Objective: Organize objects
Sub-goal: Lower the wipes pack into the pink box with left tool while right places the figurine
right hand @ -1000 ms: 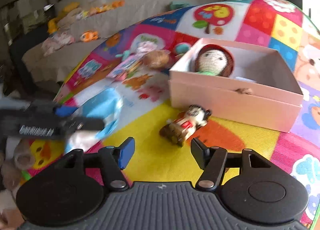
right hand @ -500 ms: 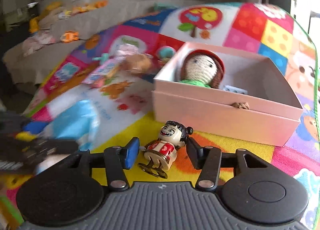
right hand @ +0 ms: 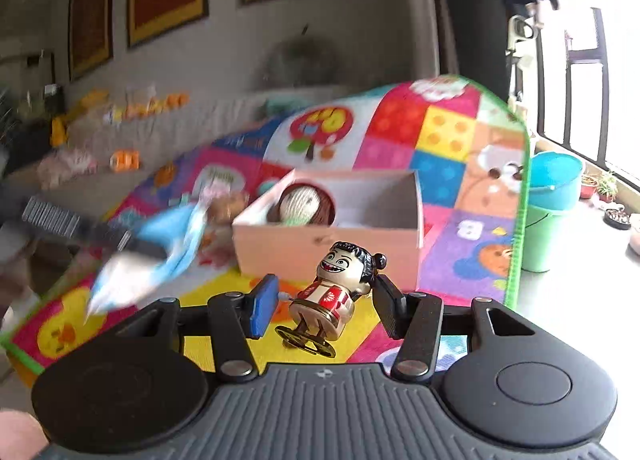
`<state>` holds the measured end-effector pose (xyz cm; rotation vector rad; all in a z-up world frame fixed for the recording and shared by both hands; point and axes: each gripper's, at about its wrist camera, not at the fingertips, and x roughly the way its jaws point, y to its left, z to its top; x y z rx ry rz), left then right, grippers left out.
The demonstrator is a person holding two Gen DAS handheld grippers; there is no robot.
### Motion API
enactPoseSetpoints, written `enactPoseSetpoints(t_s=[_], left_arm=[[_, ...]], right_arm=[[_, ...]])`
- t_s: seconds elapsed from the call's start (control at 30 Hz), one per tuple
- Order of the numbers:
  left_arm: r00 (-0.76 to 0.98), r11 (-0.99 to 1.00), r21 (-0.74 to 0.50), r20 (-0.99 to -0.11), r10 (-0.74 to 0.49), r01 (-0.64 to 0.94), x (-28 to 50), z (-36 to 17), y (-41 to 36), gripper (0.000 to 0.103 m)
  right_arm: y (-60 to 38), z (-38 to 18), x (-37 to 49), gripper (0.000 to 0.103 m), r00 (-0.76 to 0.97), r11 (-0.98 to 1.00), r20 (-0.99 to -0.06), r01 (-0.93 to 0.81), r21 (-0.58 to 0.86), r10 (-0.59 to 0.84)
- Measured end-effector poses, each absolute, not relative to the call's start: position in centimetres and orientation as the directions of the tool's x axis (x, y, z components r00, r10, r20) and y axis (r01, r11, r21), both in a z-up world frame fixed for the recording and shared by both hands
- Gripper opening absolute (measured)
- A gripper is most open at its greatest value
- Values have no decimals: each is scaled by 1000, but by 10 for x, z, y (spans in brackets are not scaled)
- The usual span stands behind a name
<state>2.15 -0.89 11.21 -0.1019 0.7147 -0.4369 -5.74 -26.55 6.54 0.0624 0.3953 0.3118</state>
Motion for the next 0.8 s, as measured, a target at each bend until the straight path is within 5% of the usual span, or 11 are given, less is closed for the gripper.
enactPoseSetpoints(t_s=[0.2, 0.4, 0.53, 0.67, 0.8], left_arm=[[728, 920, -244, -563, -392, 306, 114, 134, -75, 54], [713, 953, -163, -634, -300, 256, 185, 81, -132, 54], [639, 988, -22, -760, -117, 155, 186, 54, -148, 57], [648, 983, -15, -750, -134, 185, 168, 67, -146, 58], [693, 972, -161, -682, -235, 171, 144, 96, -113, 56]], right_arm=[[-277, 56, -58, 52, 886, 946, -337, -273, 174, 317], [-291, 48, -61, 52, 898, 953, -335, -230, 198, 286], [-296, 44, -65, 52, 913, 963, -319, -211, 167, 255], [-297, 38, -57, 52, 903, 959, -334, -217, 185, 269], [-299, 38, -54, 52, 902, 958, -337, -215, 187, 269]])
